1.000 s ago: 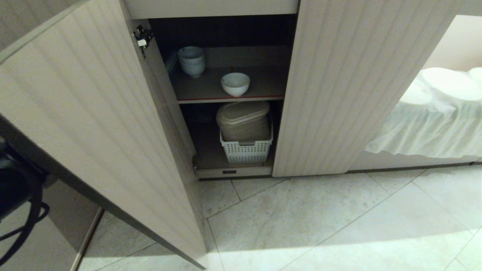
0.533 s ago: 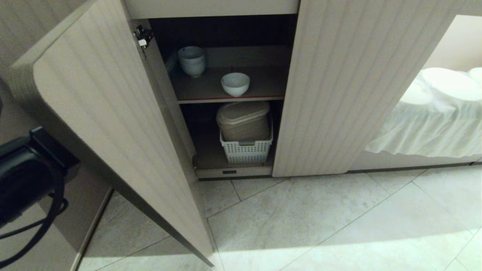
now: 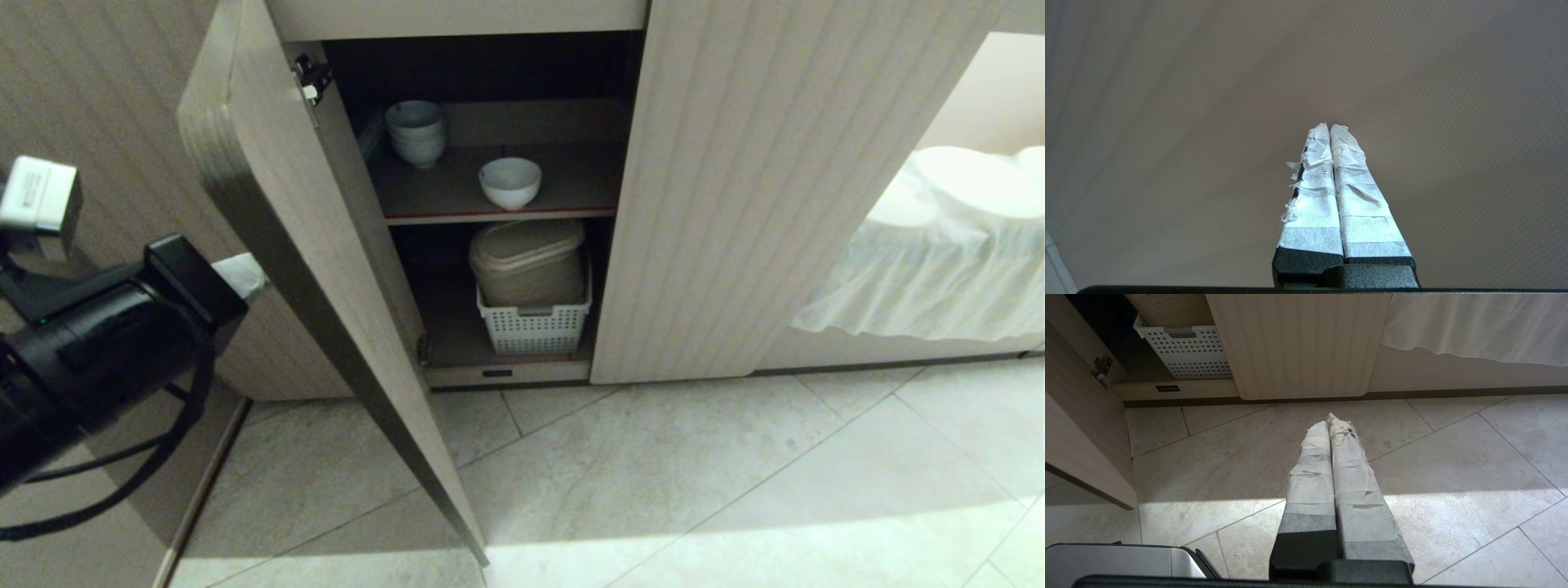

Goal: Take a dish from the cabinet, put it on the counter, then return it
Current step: Close the cabinet door

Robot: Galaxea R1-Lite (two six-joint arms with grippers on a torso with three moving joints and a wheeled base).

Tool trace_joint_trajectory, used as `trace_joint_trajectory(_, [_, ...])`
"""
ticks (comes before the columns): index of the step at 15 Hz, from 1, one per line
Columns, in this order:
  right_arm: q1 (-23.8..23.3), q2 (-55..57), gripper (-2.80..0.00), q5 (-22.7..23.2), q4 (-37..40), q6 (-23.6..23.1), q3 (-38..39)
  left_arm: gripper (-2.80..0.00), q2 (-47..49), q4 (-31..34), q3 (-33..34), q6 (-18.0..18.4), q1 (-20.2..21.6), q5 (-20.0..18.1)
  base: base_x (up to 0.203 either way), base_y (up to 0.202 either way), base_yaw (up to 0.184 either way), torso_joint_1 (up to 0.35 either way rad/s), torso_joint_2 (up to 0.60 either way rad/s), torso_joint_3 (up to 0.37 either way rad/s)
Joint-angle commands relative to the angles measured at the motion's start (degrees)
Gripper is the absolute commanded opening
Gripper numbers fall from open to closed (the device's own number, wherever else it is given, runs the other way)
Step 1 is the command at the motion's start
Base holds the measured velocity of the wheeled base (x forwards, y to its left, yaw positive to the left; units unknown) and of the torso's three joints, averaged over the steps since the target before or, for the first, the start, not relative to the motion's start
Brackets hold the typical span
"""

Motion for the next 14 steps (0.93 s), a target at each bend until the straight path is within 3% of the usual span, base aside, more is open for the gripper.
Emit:
trace_joint_trajectory(1, [0.0, 0.0, -2.8, 0.0, 0.0, 0.0, 0.0, -2.8, 2.7, -0.3, -1.6, -0.3, -0.1, 0.0, 0.0, 0.0, 0.0, 0.0, 0.0, 0.0])
trace_joint_trajectory(6, [0.0, 0.0, -2.8, 0.0, 0.0, 0.0, 0.0, -2.8, 9.2, -6.8, -4.2, -0.4, -0.6, -0.6, 0.0, 0.0, 0.0, 0.0, 0.0, 0.0])
trace_joint_trajectory(14, [0.0, 0.0, -2.8, 0.0, 0.0, 0.0, 0.0, -2.8, 19.3, -9.7, -12.7, 0.3, -6.2, 0.2, 0.0, 0.0, 0.0, 0.0, 0.0, 0.0])
